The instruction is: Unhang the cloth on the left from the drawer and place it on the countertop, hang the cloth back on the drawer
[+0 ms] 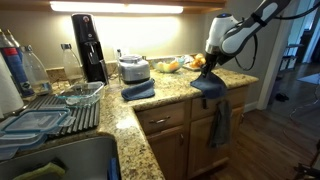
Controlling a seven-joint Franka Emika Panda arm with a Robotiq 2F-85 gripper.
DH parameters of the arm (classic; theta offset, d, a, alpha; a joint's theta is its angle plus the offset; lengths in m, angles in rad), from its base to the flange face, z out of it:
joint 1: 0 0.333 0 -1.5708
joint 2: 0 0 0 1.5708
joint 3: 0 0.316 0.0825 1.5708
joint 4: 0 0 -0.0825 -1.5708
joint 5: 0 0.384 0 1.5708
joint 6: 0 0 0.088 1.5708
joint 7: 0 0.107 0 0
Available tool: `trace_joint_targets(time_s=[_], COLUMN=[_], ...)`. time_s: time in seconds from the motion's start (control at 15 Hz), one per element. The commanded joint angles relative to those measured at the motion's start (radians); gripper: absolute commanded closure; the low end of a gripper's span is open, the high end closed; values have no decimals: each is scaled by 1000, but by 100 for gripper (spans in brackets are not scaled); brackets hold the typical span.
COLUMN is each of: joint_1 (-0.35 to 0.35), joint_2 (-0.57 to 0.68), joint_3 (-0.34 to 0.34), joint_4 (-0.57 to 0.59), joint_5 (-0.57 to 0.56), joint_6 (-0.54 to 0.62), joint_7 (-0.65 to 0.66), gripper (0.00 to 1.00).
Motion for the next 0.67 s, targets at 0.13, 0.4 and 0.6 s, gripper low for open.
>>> trace_joint_targets(time_s=[0.13, 0.4, 0.6], joint_1=[82, 96, 83], joint_2=[-49, -67, -87], joint_3=[-74, -86, -64], joint_4=[-17, -25, -42], joint_5=[-113, -156, -140], joint_6=[-44, -61, -75], joint_7=[107, 141, 112], gripper=[16, 0, 0])
